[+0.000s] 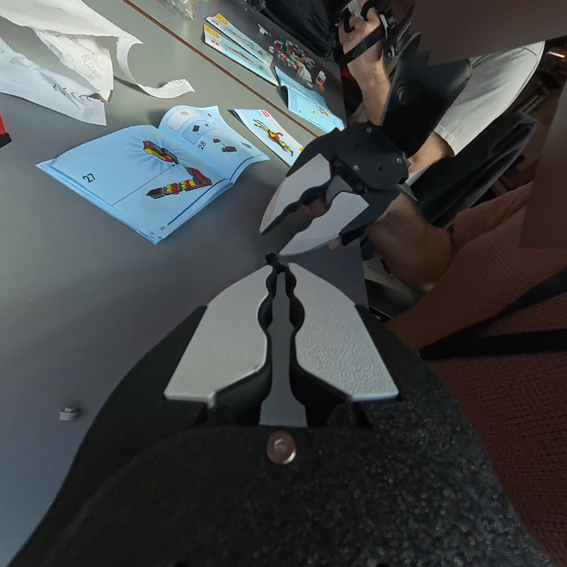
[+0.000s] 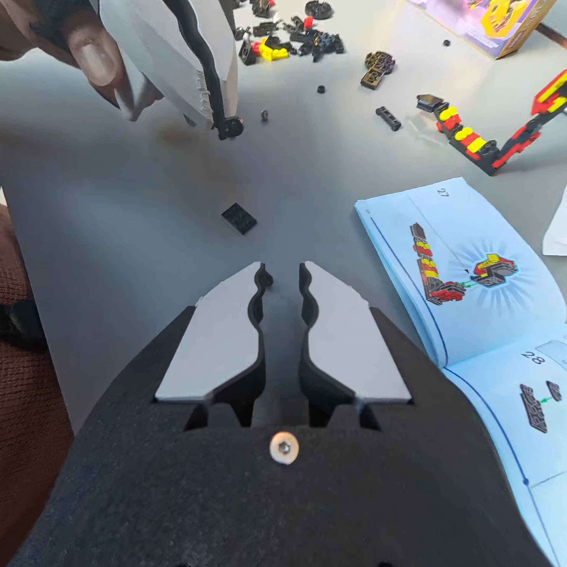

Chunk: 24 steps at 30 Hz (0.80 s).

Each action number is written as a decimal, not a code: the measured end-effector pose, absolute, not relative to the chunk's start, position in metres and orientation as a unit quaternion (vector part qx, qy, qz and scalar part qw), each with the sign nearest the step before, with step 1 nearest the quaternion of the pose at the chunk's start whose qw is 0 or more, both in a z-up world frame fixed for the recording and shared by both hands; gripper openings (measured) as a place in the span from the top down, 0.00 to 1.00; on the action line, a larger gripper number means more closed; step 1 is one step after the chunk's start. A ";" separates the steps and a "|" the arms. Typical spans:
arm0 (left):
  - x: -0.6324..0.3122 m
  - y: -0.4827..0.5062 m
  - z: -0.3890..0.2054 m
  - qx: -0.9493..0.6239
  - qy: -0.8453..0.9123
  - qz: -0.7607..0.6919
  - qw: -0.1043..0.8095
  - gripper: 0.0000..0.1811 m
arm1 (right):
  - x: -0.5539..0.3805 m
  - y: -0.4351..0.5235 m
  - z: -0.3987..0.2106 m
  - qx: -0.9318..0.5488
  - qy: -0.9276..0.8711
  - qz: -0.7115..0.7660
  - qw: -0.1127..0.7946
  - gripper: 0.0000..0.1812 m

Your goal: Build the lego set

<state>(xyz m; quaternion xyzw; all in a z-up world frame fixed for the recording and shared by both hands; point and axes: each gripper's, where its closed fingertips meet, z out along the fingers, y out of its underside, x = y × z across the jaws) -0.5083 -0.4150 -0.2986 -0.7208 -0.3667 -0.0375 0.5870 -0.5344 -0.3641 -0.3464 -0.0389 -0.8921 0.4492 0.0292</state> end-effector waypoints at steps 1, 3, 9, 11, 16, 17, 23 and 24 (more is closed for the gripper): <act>-0.511 -0.417 -0.296 -0.709 -0.379 -0.029 0.594 0.97 | -0.538 -0.365 -0.338 -0.041 -0.880 0.471 0.046 0.89; -0.509 -0.415 -0.282 -0.668 -0.387 -0.051 0.634 0.97 | -0.539 -0.372 -0.315 -0.033 -0.845 0.529 0.070 0.90; -0.505 -0.412 -0.257 -0.570 -0.394 -0.111 0.713 0.97 | -0.514 -0.403 -0.268 -0.010 -0.766 0.641 0.041 0.92; -0.504 -0.411 -0.257 -0.565 -0.393 -0.104 0.717 0.97 | -0.508 -0.409 -0.264 -0.022 -0.752 0.658 -0.001 0.91; -0.494 -0.403 -0.256 -0.564 -0.385 -0.155 0.714 0.97 | -0.500 -0.406 -0.258 0.045 -0.727 0.683 0.044 0.92; -0.494 -0.403 -0.257 -0.564 -0.388 -0.157 0.712 0.97 | -0.497 -0.406 -0.263 0.050 -0.737 0.673 0.030 0.91; -0.490 -0.397 -0.259 -0.565 -0.384 -0.165 0.711 0.97 | -0.495 -0.406 -0.263 0.009 -0.729 0.684 -0.010 0.90; -0.489 -0.396 -0.260 -0.561 -0.385 -0.181 0.710 0.97 | -0.493 -0.403 -0.261 0.032 -0.722 0.691 0.015 0.90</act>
